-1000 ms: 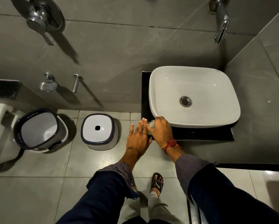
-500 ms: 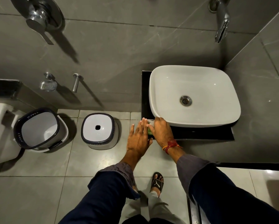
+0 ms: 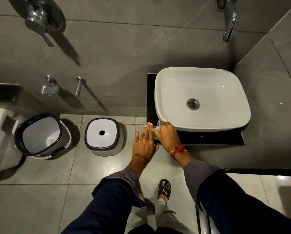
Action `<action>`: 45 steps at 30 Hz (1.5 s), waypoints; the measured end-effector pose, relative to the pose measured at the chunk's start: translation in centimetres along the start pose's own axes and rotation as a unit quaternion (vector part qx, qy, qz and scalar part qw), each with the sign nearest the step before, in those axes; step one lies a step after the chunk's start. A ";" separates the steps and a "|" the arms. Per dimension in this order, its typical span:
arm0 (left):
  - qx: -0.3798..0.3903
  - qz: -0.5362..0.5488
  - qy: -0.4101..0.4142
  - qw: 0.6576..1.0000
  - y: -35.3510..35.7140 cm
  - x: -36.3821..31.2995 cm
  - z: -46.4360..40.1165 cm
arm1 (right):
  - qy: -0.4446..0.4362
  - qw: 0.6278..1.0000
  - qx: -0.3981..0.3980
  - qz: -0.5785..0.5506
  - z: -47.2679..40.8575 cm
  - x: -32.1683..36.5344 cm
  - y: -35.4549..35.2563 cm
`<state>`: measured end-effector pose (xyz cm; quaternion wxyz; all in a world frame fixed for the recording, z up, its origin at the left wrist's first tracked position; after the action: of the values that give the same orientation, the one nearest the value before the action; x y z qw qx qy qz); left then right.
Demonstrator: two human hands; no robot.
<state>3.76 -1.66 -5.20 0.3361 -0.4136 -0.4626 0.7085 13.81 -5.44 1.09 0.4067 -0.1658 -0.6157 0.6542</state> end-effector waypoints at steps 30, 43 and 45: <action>-0.006 0.033 -0.022 0.999 -0.6 -0.7 0.3 | -0.086 0.987 -0.124 0.052 5.1 -1.5 -1.0; -0.005 0.016 -0.012 1.000 -0.6 -0.3 0.4 | -0.013 0.995 0.080 -0.065 3.3 -3.8 3.3; -0.015 0.020 -0.014 1.000 -1.0 -0.1 0.2 | -0.026 0.996 0.073 -0.040 2.4 -3.3 4.0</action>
<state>3.72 -1.45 -4.17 0.3091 -0.4177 -0.4699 0.7136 12.79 -9.17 -3.20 0.4274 -0.0933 -0.5829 0.6848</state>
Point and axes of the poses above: each hand's wrist, its own z-axis away from the middle knuckle, its own y-axis out of the palm, x = y × z, the point moved 4 cm from there along -z, towards the middle knuckle, and after that the axes turned 11 degrees about y, right-handed, at the moved point
